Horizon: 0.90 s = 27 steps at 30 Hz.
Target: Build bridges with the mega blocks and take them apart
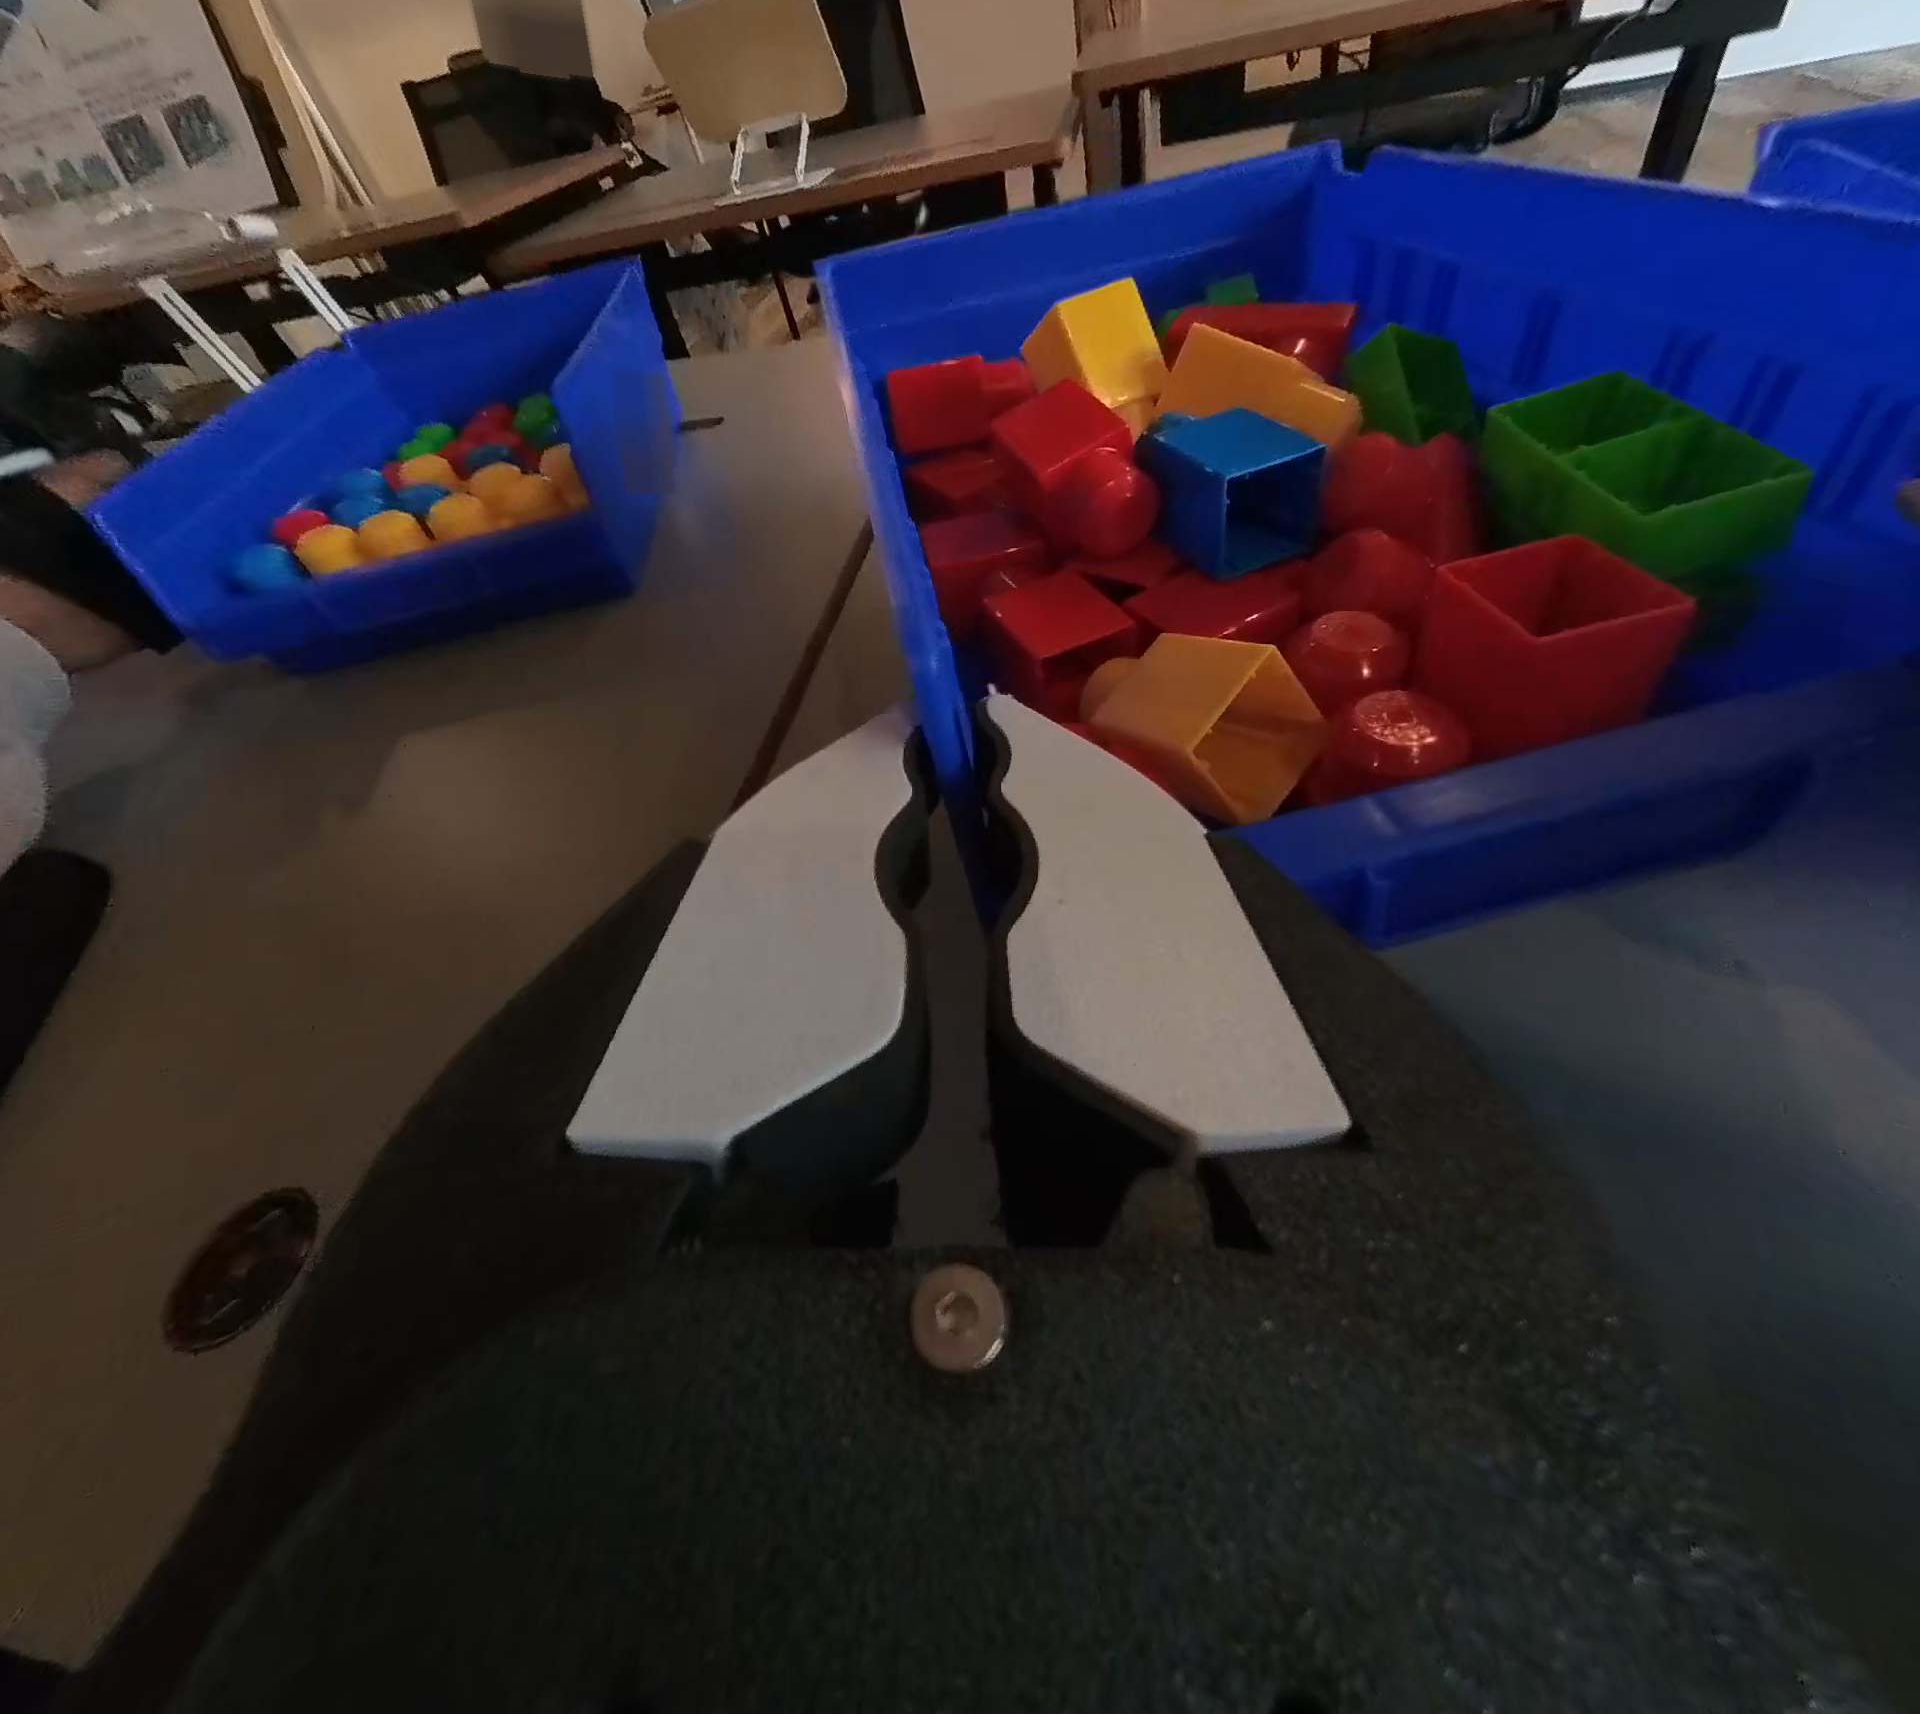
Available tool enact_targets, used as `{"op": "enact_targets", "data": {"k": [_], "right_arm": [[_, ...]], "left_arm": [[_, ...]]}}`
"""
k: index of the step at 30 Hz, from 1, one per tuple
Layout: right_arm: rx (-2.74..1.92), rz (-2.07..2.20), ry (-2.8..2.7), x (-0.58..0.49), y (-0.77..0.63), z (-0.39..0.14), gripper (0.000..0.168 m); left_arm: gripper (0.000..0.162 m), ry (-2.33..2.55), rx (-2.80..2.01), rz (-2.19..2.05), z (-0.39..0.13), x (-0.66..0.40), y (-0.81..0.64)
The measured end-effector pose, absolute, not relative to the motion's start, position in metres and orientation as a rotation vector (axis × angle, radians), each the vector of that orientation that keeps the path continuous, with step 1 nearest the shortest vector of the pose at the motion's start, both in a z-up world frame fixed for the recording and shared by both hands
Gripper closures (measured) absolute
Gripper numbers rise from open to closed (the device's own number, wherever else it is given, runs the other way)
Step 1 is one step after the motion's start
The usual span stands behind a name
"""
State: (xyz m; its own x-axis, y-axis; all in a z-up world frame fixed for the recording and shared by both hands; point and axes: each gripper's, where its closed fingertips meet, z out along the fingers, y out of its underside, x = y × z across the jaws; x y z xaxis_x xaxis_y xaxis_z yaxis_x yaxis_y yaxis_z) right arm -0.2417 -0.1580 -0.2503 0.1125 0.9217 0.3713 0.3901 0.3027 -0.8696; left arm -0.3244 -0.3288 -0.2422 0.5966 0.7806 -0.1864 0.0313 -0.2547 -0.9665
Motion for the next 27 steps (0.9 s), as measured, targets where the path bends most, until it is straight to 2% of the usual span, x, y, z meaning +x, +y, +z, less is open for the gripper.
{"op": "enact_targets", "data": {"k": [7, 27], "right_arm": [[-1.273, 0.533, -1.515, -0.246, -0.160, -0.270, 0.154], [-1.129, 0.533, -1.678, -0.255, -0.209, -0.286, 0.140]], "left_arm": [[0.158, -0.687, -1.711, 0.797, -0.265, -0.339, -0.328], [0.154, -0.747, -1.714, 0.774, -0.274, -0.388, -0.349]]}}
